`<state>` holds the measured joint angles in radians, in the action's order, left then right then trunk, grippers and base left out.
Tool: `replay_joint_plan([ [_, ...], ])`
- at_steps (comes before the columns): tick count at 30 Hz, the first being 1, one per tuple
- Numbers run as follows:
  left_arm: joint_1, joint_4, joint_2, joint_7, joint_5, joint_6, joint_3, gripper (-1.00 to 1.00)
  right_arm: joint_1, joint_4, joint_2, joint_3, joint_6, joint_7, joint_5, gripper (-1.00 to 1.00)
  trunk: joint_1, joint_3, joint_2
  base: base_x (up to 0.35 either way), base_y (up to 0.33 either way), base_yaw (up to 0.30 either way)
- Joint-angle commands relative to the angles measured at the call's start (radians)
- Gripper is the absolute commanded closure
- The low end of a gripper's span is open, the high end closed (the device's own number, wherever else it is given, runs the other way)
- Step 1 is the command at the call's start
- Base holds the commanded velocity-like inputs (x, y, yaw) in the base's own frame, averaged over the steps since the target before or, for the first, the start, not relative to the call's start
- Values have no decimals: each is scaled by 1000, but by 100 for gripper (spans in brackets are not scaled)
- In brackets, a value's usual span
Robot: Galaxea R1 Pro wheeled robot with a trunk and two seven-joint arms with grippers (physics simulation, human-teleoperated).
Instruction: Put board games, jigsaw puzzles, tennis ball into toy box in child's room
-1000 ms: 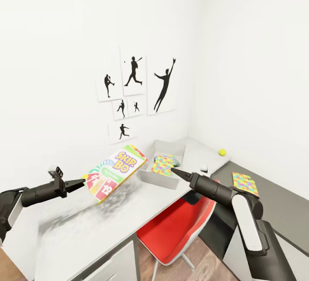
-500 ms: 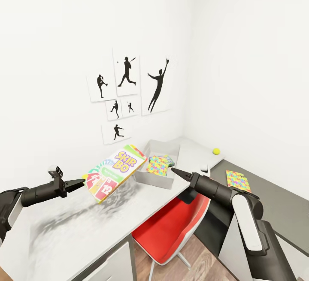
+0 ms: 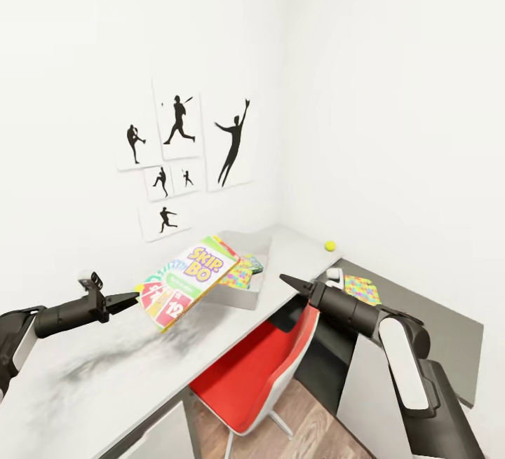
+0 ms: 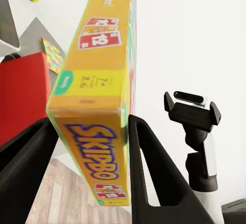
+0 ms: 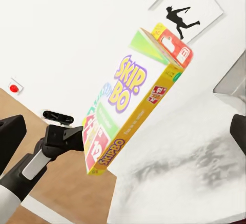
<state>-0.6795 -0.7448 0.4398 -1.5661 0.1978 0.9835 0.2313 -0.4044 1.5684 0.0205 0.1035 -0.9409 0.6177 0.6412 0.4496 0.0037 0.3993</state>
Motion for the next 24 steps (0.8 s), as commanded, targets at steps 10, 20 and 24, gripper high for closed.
replay_joint_plan([
  [10, 0, 1, -1, -5, 0, 8, 1, 100, -1, -1, 1, 2, -4, 5, -3, -100, 0, 0, 1, 105, -304, -31],
  [20, 0, 1, -1, -5, -1, 7, 2, 100, 0, 0, 3, 1, -3, 3, -5, -100, 0, 0, 1, 222, -244, 0],
  [24, 0, 1, -1, -5, -1, 7, 2, 100, -1, 1, 4, 0, 12, -1, -6, -100, 0, 0, 1, 236, -239, 0],
])
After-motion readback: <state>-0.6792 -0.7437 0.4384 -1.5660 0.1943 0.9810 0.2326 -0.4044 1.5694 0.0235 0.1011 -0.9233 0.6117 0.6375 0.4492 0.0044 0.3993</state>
